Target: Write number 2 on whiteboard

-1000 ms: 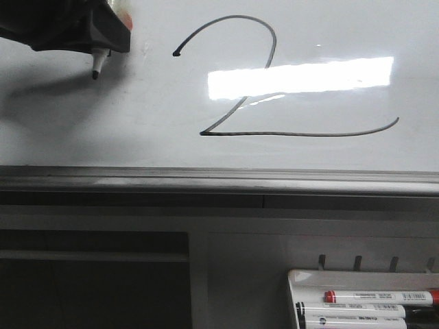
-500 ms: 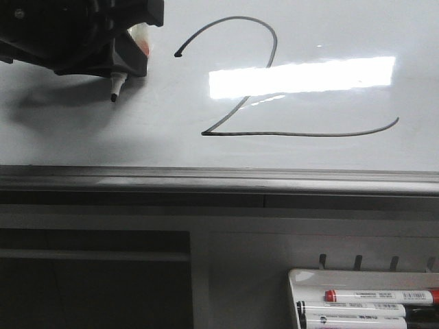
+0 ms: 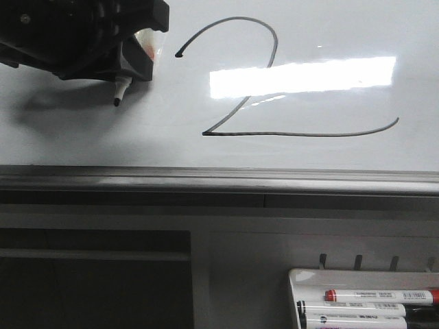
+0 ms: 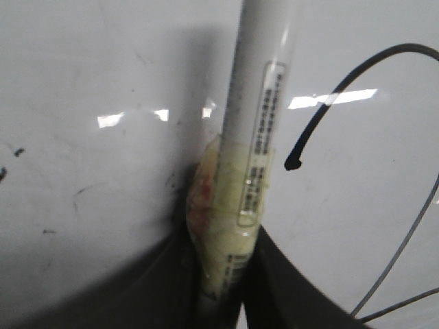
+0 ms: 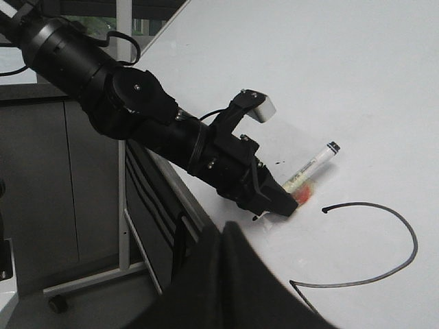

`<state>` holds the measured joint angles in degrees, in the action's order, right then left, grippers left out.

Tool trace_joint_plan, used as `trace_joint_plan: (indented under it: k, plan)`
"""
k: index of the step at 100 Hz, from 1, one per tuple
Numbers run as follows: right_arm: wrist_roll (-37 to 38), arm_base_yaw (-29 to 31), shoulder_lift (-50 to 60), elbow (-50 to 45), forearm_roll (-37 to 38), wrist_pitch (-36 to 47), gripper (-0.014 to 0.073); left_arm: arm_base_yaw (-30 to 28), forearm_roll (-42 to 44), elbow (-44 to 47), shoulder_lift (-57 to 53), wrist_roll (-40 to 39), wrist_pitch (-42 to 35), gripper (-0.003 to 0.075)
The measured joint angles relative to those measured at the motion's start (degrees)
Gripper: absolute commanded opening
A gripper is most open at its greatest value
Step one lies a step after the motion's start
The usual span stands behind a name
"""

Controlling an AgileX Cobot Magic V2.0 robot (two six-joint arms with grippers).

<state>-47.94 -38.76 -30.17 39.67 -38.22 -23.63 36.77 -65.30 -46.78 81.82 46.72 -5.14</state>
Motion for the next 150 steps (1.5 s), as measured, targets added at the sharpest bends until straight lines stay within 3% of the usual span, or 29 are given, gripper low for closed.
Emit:
trace_joint_plan:
  k: [21,34,39,63,82,122,150]
  plan:
    - [0.02,0.0,0.0,0.0,-0.12,0.0,-0.0078,0.23,-0.04,0.0,0.07,0.0,0.0,0.0242]
    - [0.02,0.0,0.0,0.0,-0.22,0.0,-0.0078,0.36,-0.04,-0.14,0.07,0.0,0.41,0.0416]
    - [0.02,0.0,0.0,0.0,-0.22,0.0,-0.0078,0.49,-0.04,-0.26,0.07,0.0,0.66,0.045]
    - [0.02,0.0,0.0,0.0,-0.22,0.0,-0.0078,0.61,0.18,-0.4,0.07,0.0,1.44,0.0456]
    - [0.02,0.0,0.0,0.0,-0.22,0.0,-0.0078,0.7,0.28,-0.4,-0.44,0.0,1.59,0.0516]
    - [0.12,0.0,0.0,0.0,-0.43,4.15,-0.0078,-0.25,3.07,0.33,-9.26,0.0,-3.24,0.0508]
    - [0.12,0.13,6.69,-0.93,4.04,4.77,-0.0078,-0.25,3.22,3.13,-28.35,2.5,-3.38,0.023]
